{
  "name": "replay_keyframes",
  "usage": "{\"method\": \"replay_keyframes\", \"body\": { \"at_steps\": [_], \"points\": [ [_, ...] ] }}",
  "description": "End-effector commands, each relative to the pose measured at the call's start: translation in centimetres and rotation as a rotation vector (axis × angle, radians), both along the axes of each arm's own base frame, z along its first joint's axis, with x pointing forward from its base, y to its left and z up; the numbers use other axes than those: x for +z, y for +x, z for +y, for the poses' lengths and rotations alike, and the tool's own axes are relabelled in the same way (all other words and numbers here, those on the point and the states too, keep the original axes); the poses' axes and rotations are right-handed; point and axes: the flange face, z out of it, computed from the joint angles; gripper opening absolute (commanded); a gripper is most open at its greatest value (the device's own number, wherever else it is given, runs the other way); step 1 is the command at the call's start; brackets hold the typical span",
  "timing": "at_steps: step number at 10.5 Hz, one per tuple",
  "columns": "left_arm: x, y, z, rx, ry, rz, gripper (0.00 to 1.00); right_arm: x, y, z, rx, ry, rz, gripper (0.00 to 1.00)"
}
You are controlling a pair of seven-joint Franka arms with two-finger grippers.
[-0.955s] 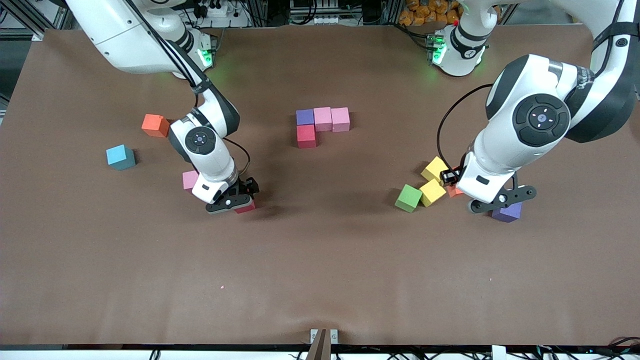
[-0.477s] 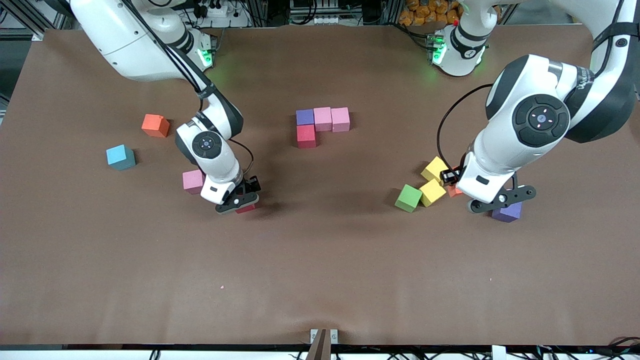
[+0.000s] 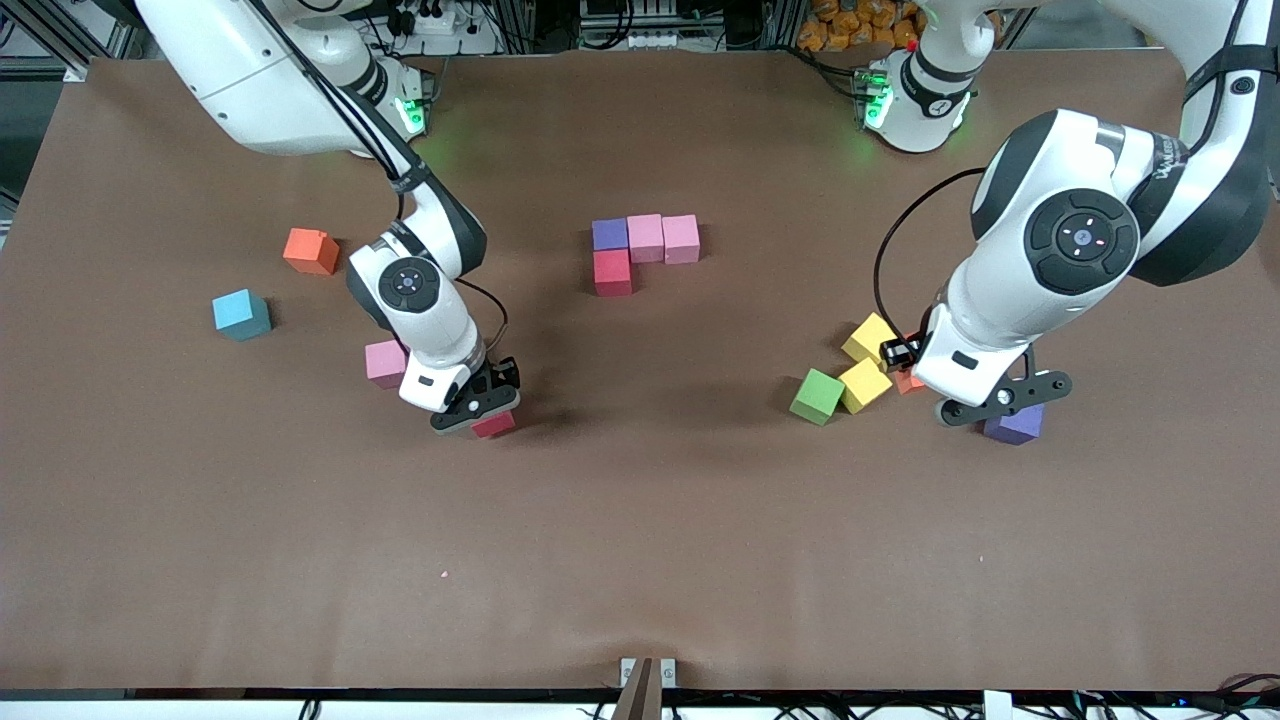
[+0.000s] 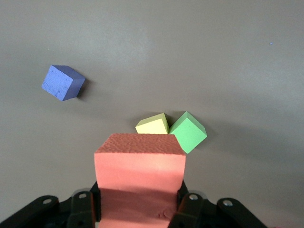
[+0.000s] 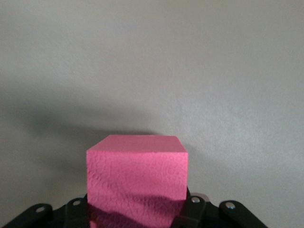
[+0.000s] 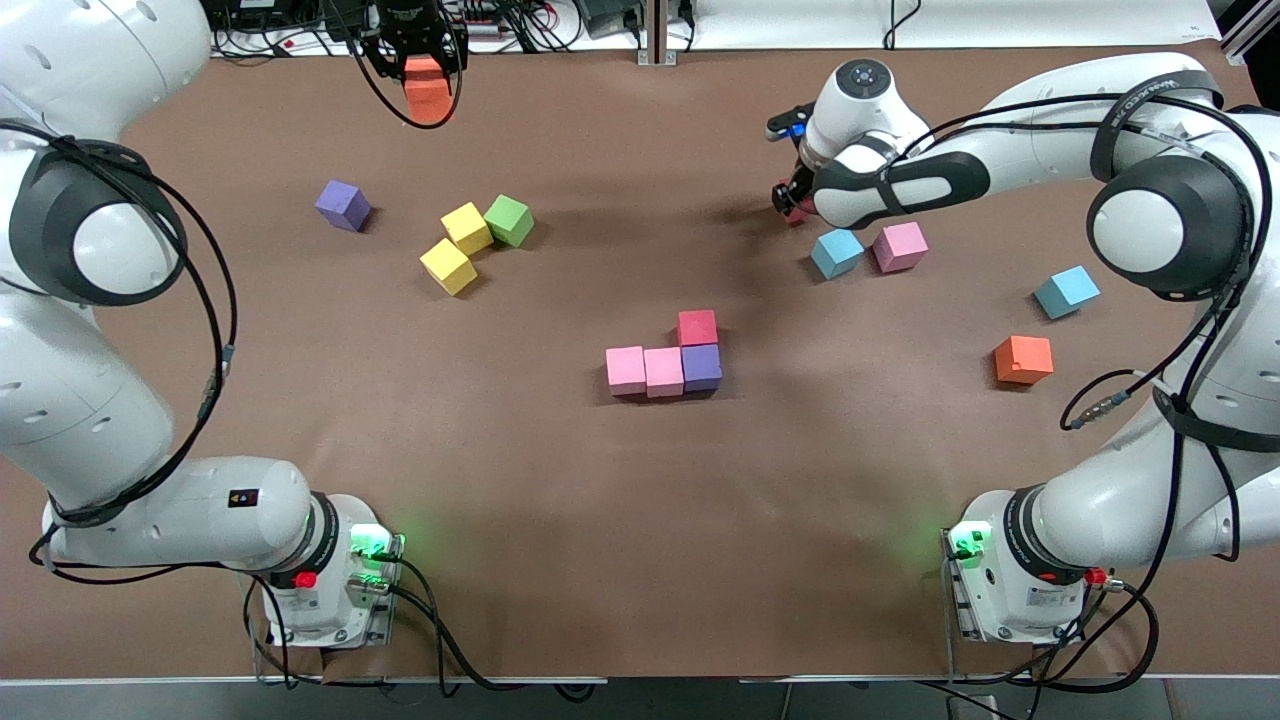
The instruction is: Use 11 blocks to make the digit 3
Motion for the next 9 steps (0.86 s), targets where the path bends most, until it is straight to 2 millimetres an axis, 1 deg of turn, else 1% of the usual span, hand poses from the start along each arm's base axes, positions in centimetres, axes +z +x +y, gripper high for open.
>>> {"method": "replay_keyframes", "body": {
  "at_steps": [1,2,3,4,6,8,9],
  "points": [
    [0.5,-0.7,0.3,-0.007,-0.015,0.015,0.11,3.9,-0.5,3.5,-0.081,0.081,0.046,0.33],
    [0.4,-0.7,0.3,-0.007,-0.015,0.016,0.06,4.3,-1.2,5.4,-0.119,0.122,0.068,0.33],
    [0.5,-0.7,0.3,-0.007,-0.015,0.015,0.06,4.2,-1.9,6.9,-0.157,0.134,0.079,0.32],
    [0.4,-0.7,0.3,-0.007,-0.015,0.016,0.06,4.2,-2.7,8.6,-0.237,0.147,0.087,0.32],
    [0.3,-0.7,0.3,-0.002,-0.015,0.017,0.06,4.2,-4.4,11.2,-0.321,0.147,0.089,0.32],
    [0.3,-0.7,0.3,-0.002,-0.015,0.017,0.07,2.5,-6.5,13.3,-0.374,0.136,0.117,0.32],
    [0.3,-0.6,0.3,-0.004,-0.015,0.018,0.07,2.1,-7.8,14.5,-0.394,0.131,0.127,0.32]
  ]
}}
